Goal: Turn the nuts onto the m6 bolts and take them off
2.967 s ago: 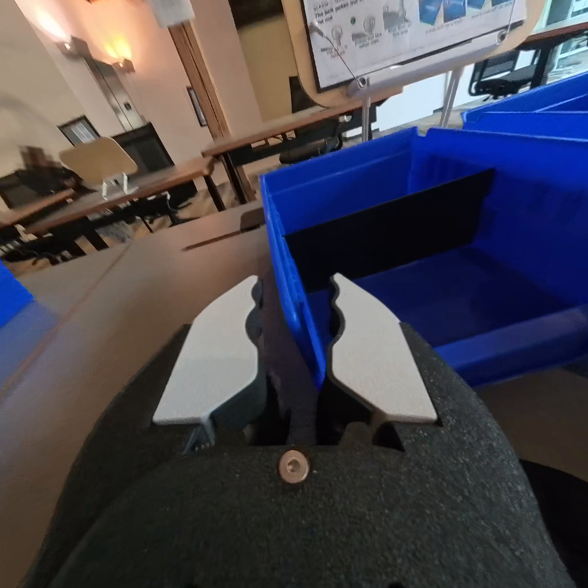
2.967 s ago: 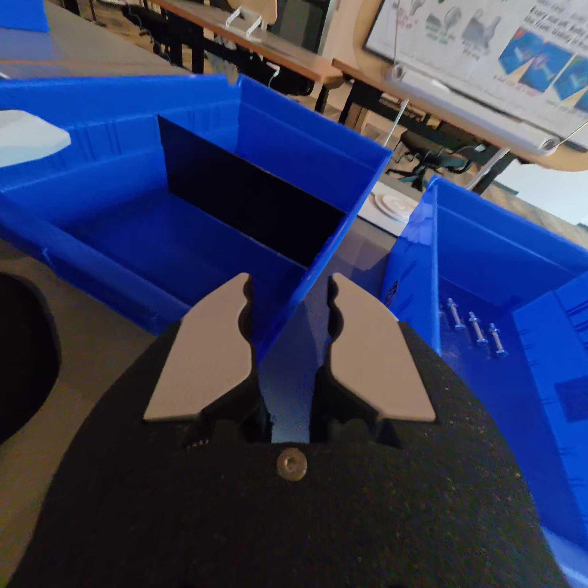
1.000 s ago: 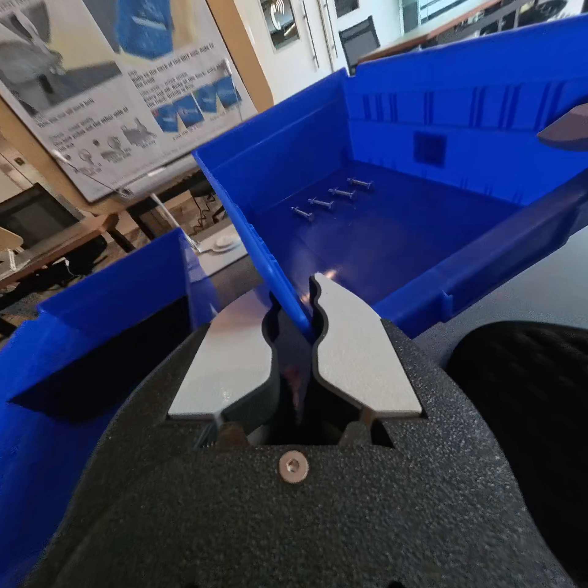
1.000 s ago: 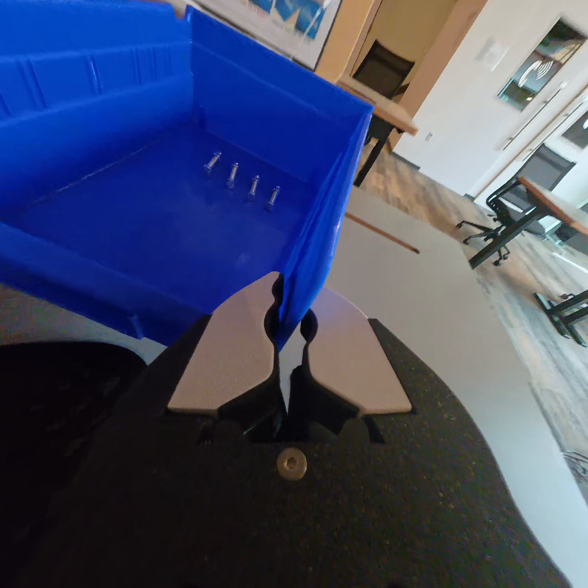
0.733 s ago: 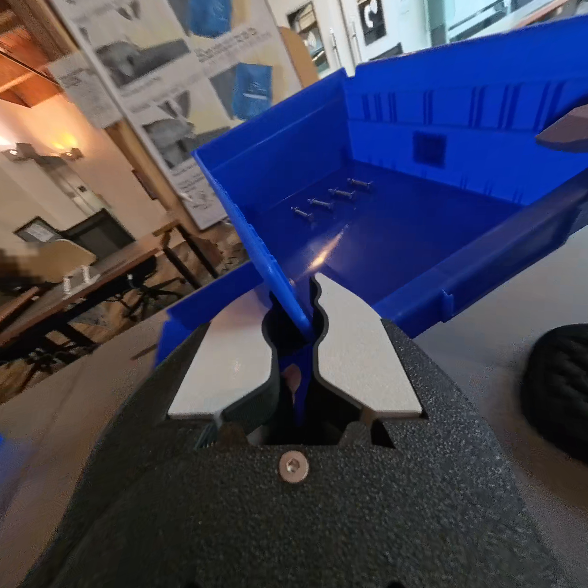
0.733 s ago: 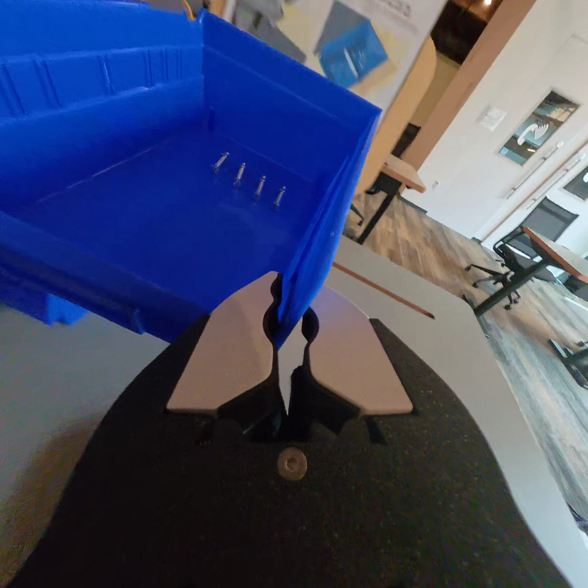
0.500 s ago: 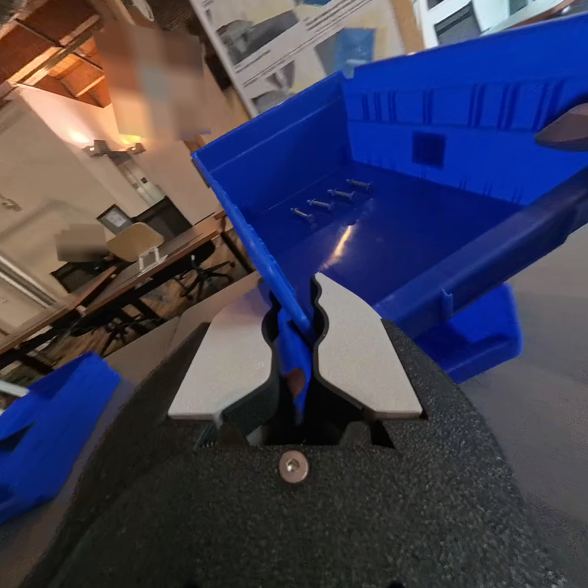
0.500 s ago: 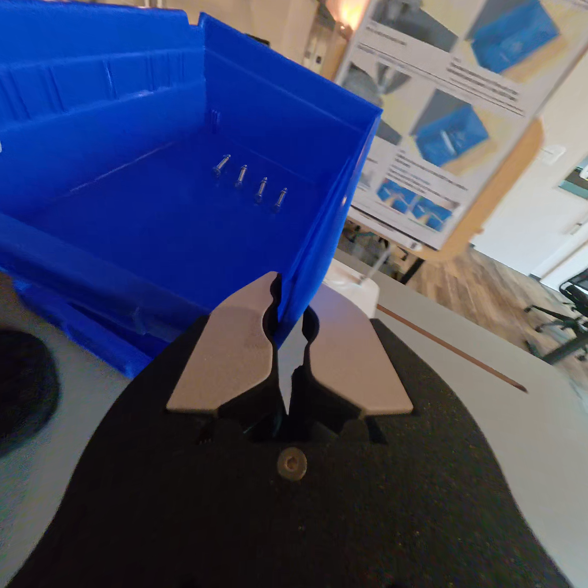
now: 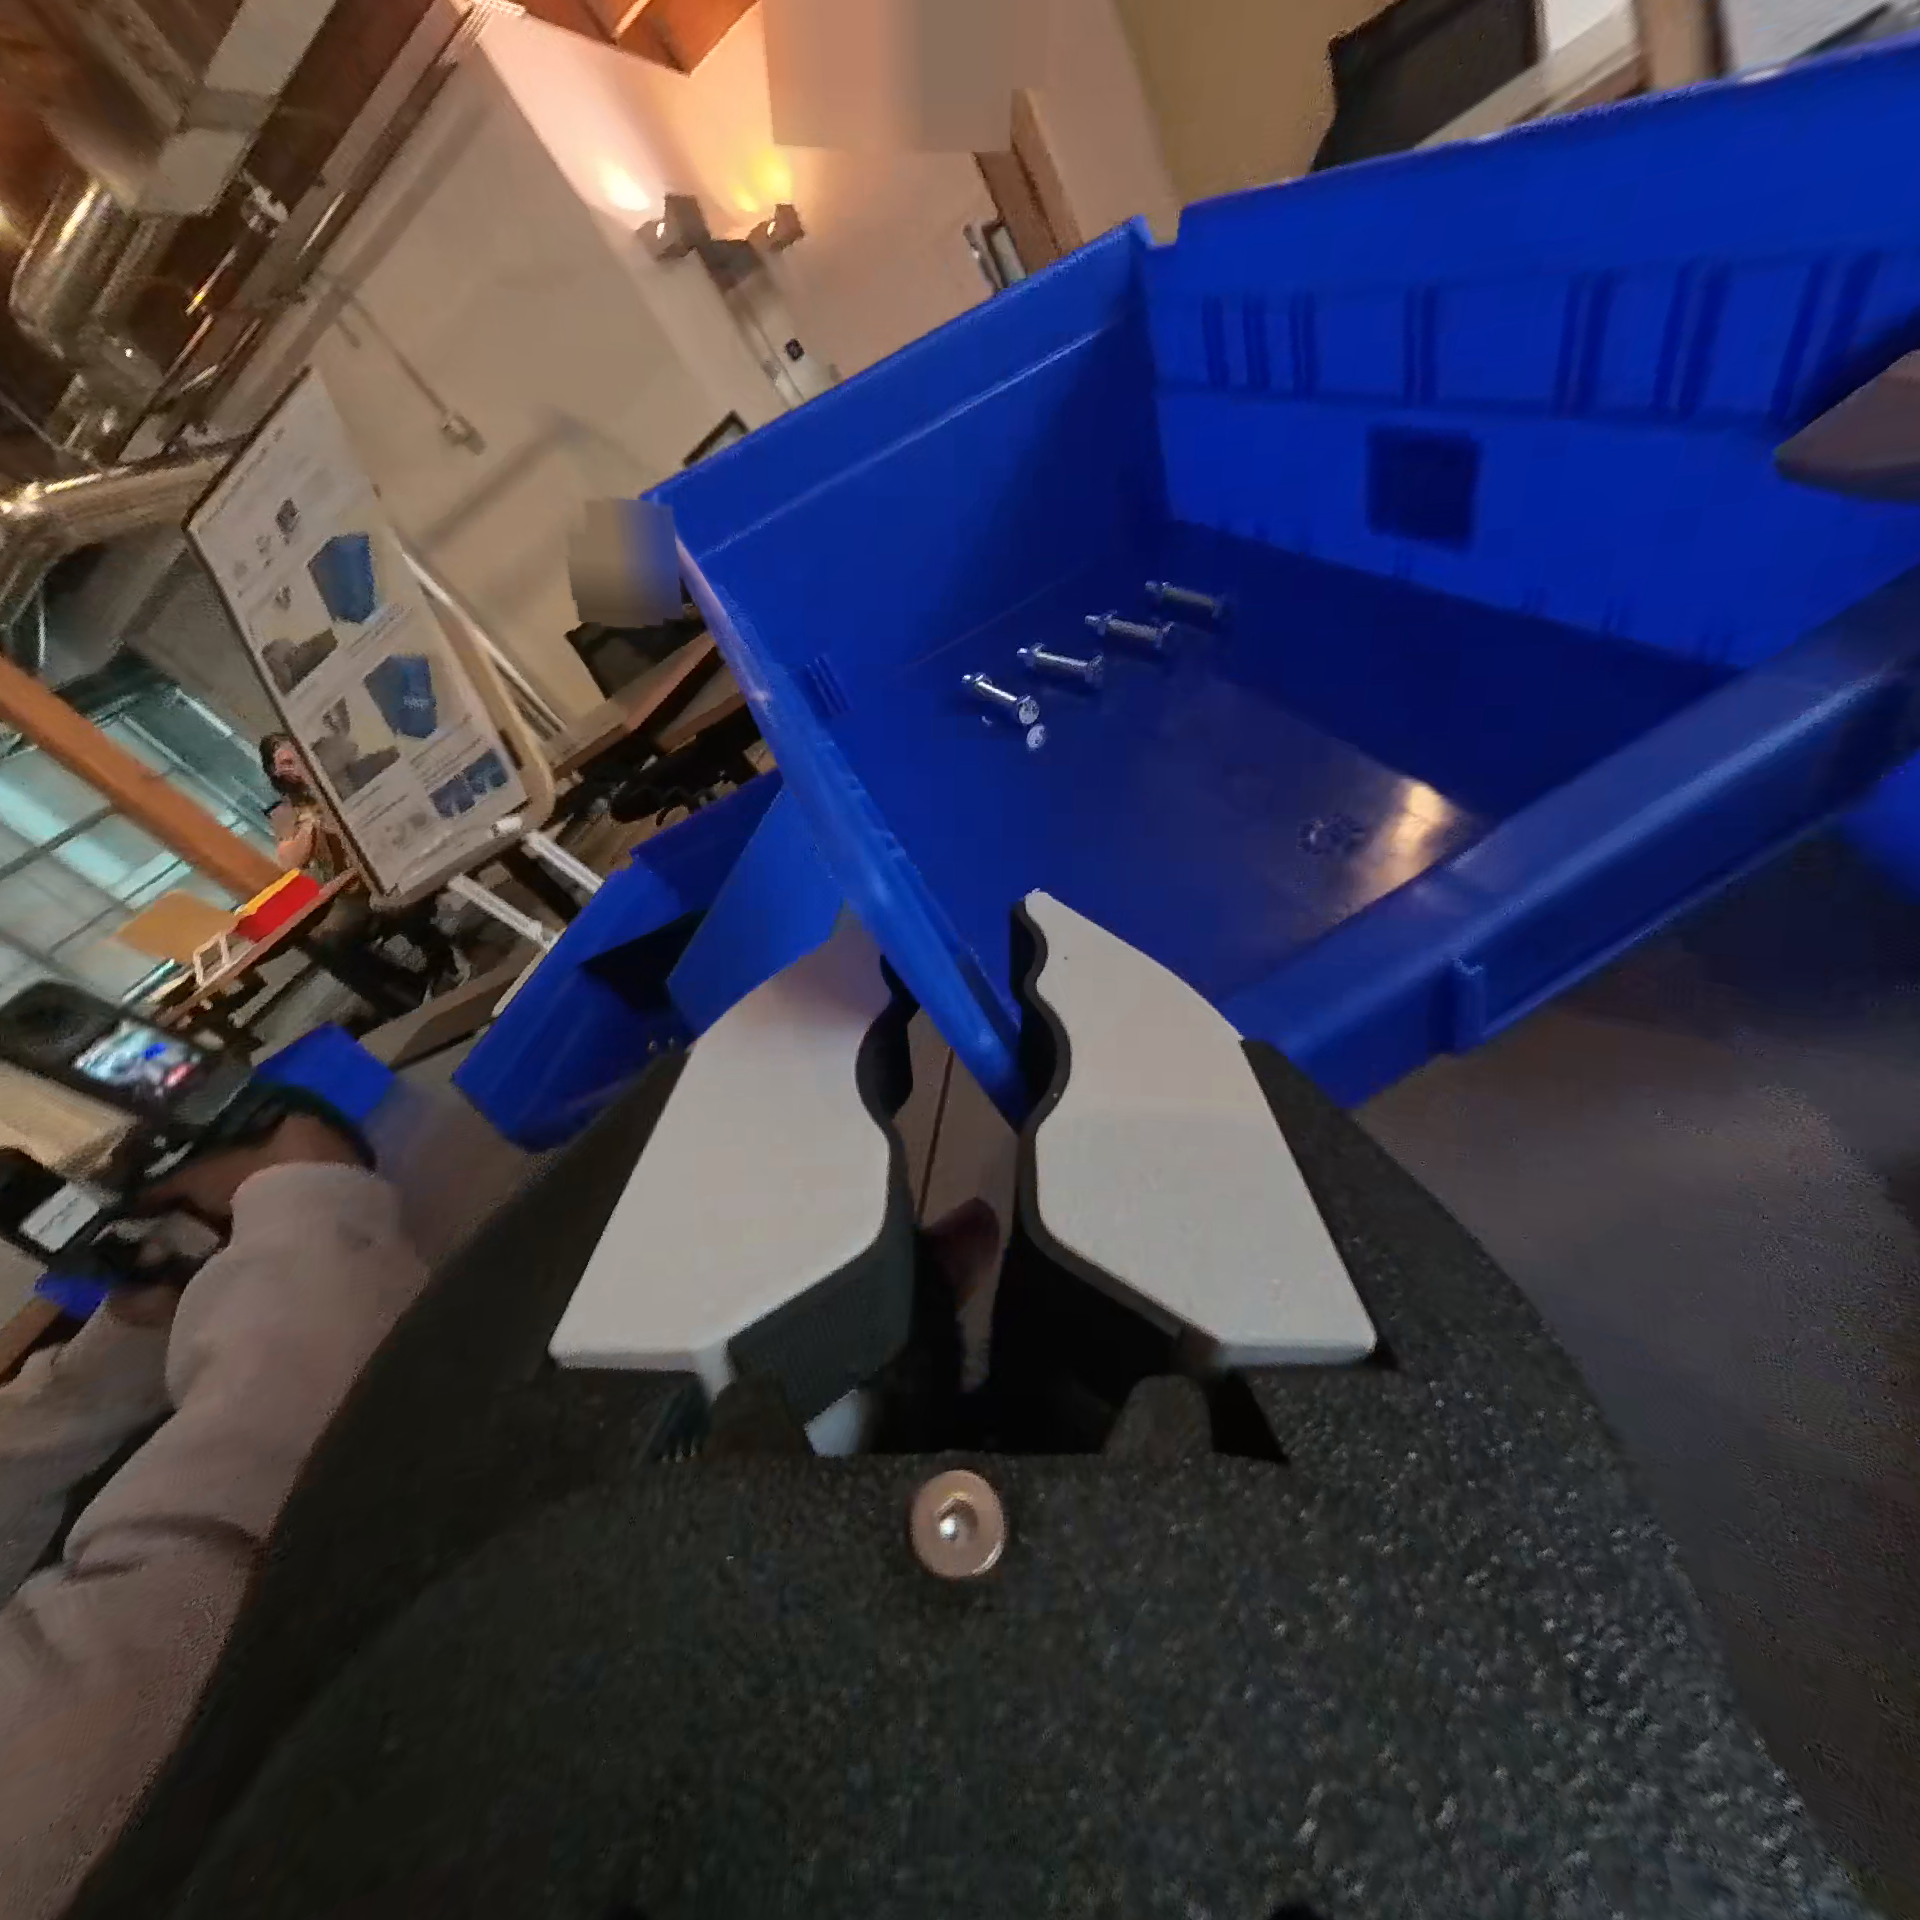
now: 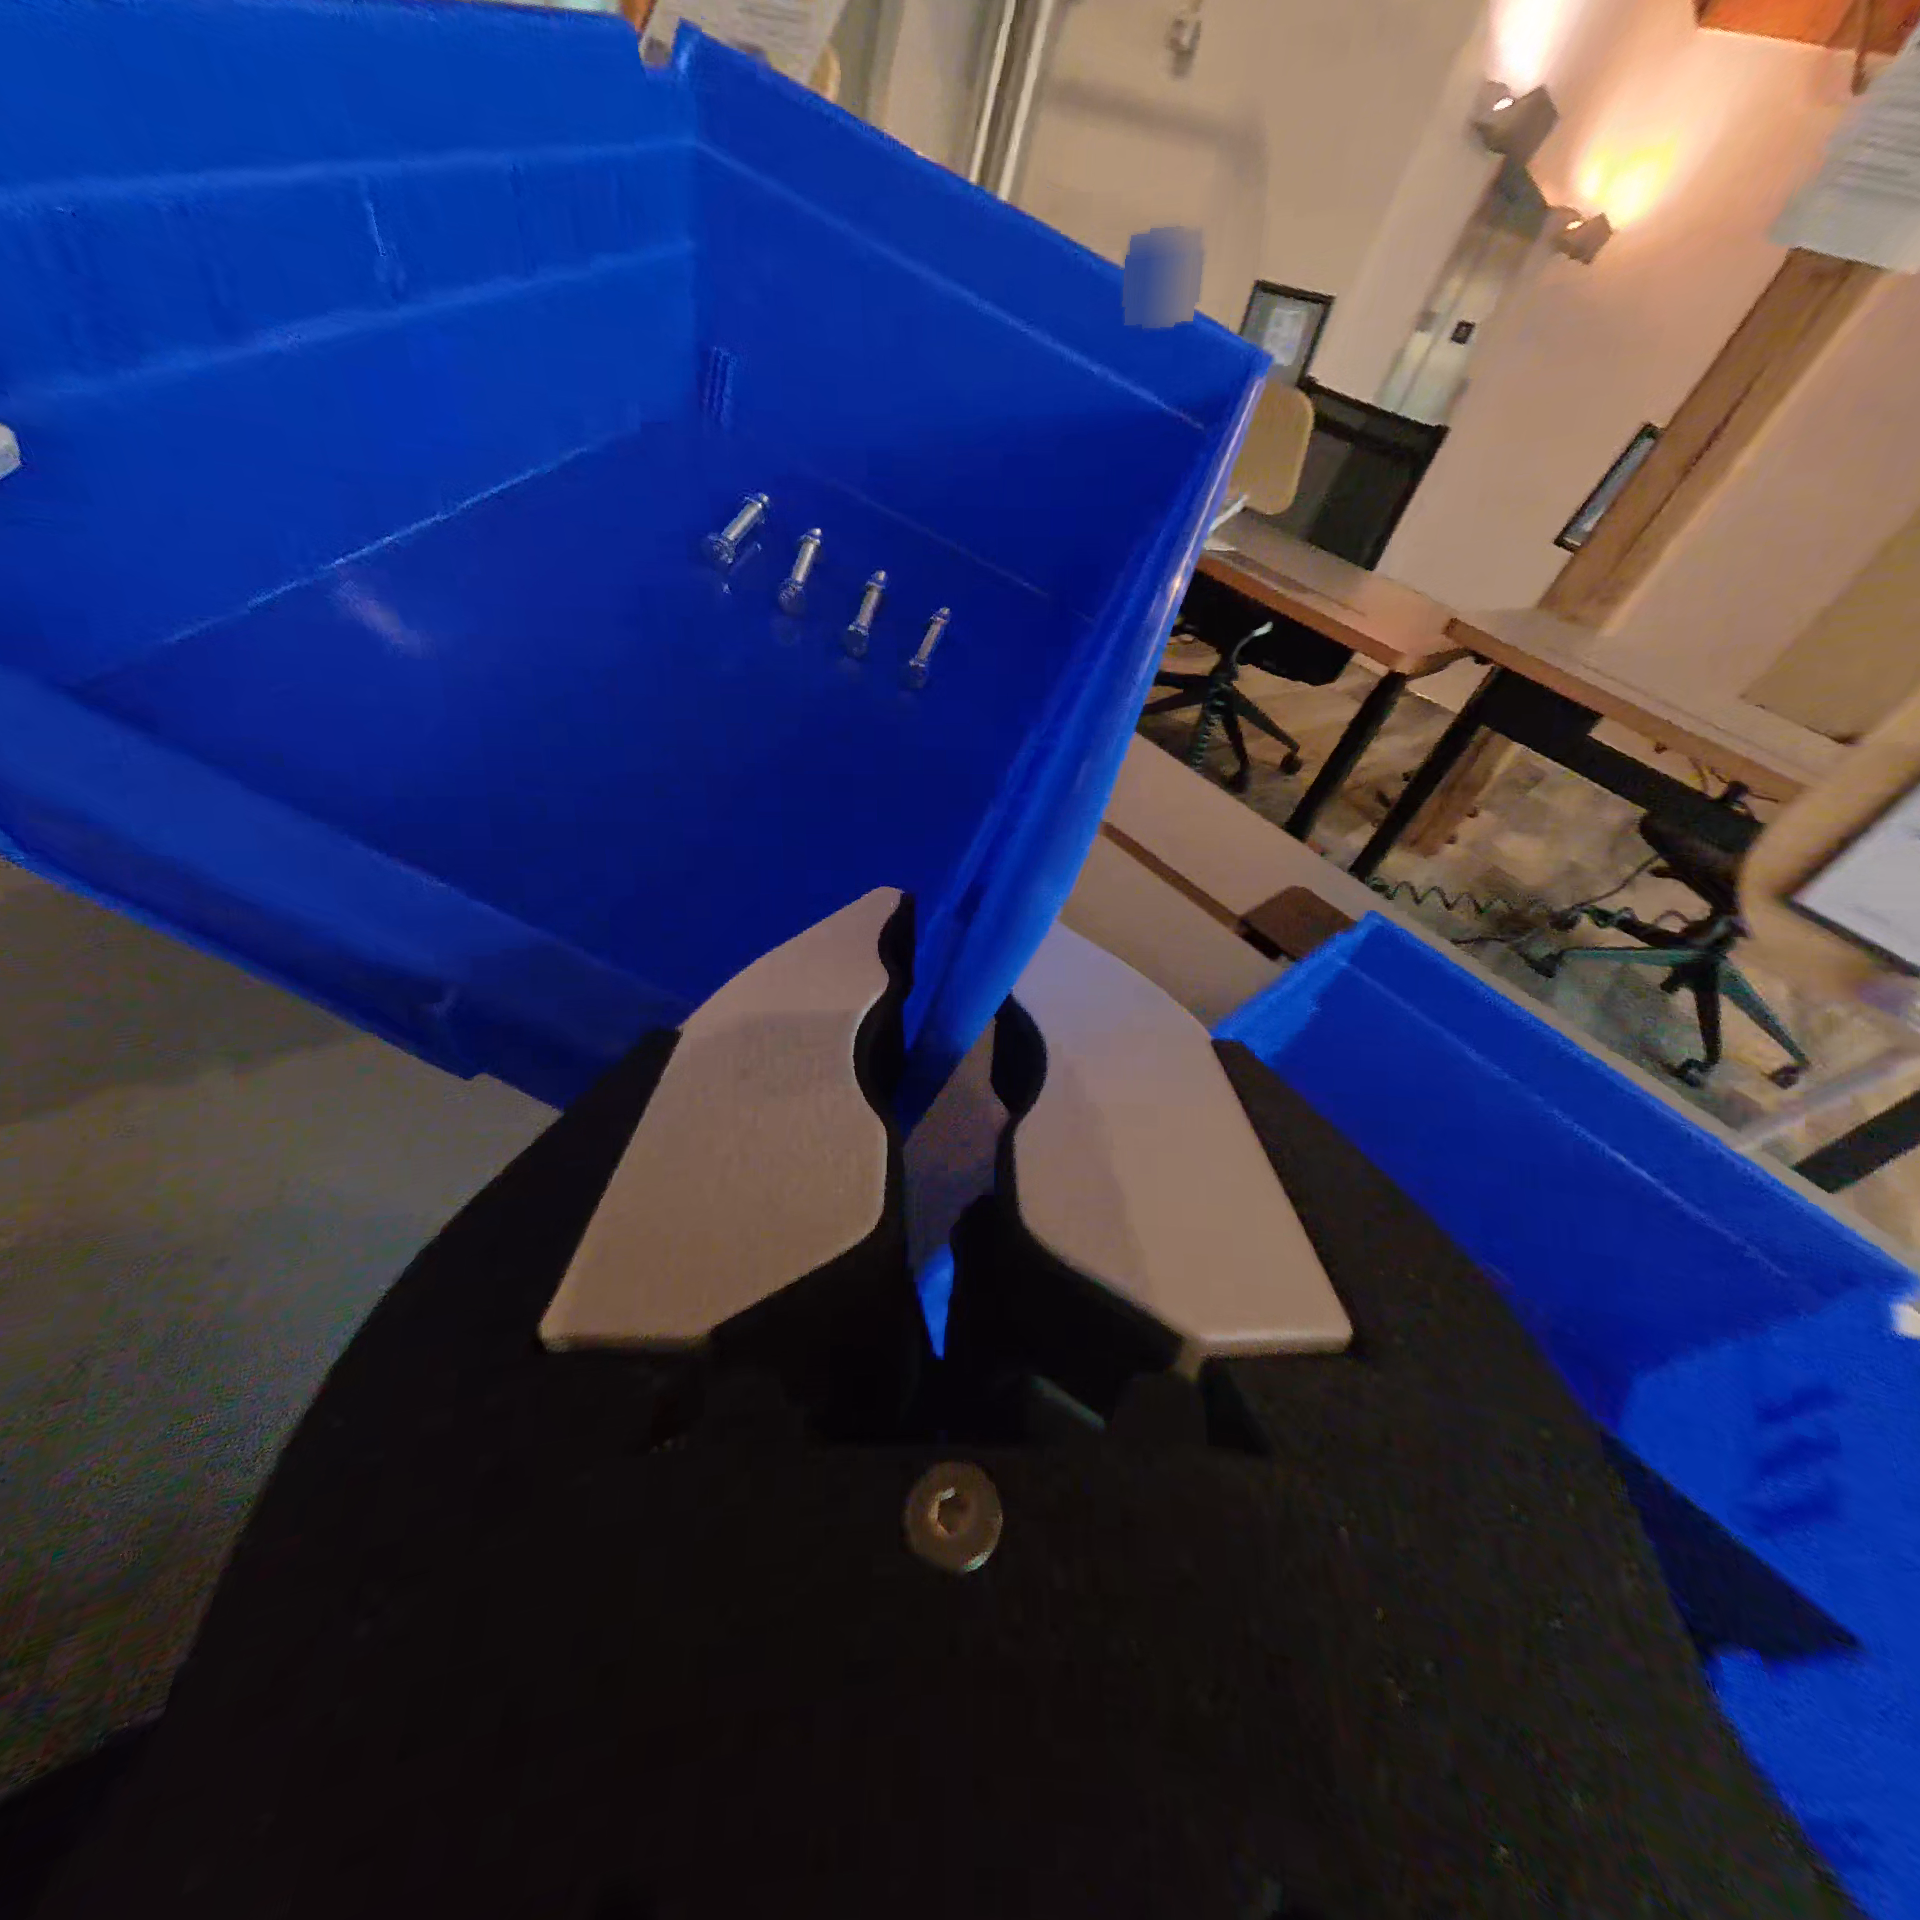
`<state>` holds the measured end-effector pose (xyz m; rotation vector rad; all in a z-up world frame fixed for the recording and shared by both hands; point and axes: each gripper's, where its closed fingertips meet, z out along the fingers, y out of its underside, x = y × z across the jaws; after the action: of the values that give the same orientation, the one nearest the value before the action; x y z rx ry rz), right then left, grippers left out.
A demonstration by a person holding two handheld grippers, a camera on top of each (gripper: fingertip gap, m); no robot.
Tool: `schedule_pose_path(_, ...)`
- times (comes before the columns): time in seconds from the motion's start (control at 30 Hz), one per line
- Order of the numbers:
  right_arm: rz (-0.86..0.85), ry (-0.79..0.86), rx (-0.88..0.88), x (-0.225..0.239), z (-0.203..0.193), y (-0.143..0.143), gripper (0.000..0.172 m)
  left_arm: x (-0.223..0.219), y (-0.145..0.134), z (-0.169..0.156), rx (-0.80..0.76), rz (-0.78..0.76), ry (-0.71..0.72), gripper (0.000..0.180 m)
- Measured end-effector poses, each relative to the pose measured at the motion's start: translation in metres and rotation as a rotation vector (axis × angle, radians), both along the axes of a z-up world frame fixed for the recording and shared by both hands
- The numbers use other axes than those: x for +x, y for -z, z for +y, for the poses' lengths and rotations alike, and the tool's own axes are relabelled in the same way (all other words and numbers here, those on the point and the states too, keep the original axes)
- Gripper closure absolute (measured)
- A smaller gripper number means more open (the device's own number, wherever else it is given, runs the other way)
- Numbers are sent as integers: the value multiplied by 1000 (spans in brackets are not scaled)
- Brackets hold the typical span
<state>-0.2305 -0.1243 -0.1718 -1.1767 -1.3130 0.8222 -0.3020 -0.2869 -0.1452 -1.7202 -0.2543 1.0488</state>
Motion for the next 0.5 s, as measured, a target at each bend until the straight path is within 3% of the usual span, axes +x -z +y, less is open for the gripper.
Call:
schedule_pose_path(0.2, -89, -10, 32, -27, -30, 35, 160, -29, 41, -32, 5, -82, -12, 165)
schedule_pose_path(0.5, -185, 59, 109, -36, -31, 73, 159, -54, 95, -28, 37, -171, 69, 166)
